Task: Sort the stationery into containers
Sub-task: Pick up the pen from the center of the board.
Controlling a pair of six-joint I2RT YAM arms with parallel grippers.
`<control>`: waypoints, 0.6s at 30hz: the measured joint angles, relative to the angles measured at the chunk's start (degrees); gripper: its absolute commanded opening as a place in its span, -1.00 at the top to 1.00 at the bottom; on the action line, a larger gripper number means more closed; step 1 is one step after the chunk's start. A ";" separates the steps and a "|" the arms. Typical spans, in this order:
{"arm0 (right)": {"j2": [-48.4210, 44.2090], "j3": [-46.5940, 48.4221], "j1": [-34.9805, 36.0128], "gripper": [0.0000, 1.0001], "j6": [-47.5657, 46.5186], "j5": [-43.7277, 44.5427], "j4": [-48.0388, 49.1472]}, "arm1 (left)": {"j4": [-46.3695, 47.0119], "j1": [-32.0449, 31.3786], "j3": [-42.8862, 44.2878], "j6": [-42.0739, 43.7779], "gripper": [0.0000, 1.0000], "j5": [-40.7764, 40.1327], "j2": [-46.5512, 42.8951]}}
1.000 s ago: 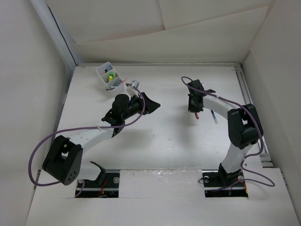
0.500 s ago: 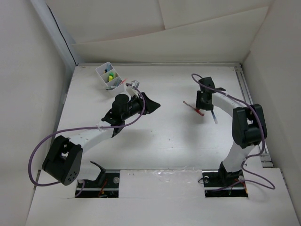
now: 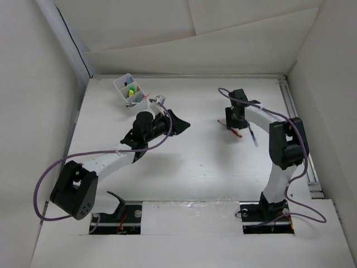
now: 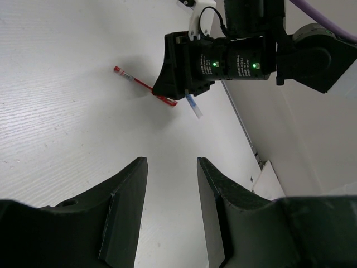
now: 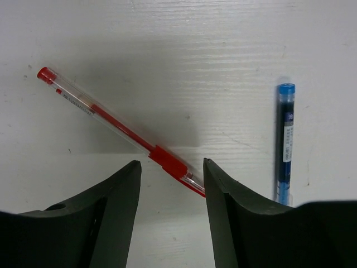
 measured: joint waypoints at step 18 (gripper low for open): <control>4.42 3.37 -0.92 1.00 -1.68 -4.44 -2.47 | 0.00 0.00 -0.09 0.02 0.25 -0.35 0.00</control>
